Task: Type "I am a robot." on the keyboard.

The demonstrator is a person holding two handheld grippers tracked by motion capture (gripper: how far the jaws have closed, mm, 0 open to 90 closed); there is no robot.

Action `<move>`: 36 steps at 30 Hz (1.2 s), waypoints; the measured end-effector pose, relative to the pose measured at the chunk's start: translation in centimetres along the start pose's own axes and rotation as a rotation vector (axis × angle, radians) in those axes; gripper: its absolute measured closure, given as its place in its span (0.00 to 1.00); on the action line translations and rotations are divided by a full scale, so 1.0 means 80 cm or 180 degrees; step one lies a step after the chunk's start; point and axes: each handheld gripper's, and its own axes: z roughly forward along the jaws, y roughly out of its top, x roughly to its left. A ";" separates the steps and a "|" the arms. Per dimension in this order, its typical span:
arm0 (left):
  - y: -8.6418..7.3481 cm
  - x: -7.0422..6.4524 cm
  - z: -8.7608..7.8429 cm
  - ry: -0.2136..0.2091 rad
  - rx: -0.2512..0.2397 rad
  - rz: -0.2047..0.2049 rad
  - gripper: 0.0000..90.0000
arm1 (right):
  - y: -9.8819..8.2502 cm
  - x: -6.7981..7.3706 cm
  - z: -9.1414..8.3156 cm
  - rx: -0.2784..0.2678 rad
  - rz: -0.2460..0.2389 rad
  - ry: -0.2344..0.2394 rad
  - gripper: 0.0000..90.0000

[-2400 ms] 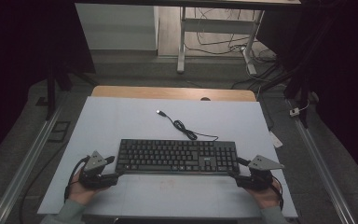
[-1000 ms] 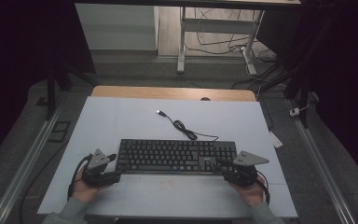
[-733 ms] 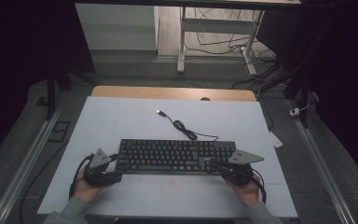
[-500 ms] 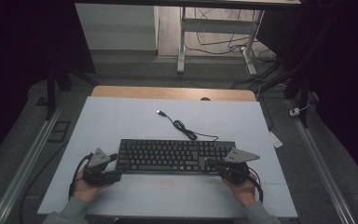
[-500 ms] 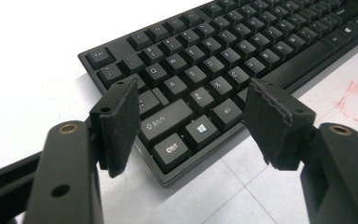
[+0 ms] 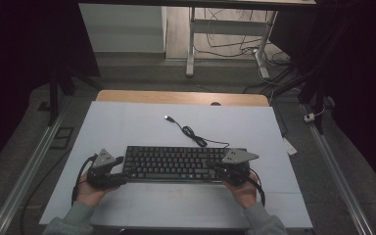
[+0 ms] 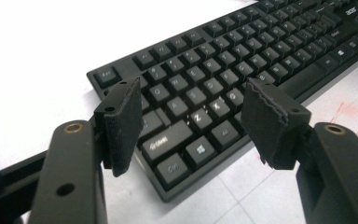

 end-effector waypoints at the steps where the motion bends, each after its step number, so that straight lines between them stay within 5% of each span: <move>1: 0.004 0.000 0.001 -0.0005 0.0024 0.0021 0.43 | 0.005 0.001 0.005 0.0010 -0.0004 -0.0037 1.00; 18: 0.020 0.001 0.023 -0.0020 0.0123 0.0067 0.43 | 0.024 0.008 0.045 0.0039 -0.0015 0.0253 1.00; 36: 0.004 0.006 0.034 -0.0033 0.0360 0.0195 0.99 | 0.041 0.009 0.087 0.0122 -0.0058 0.0320 0.99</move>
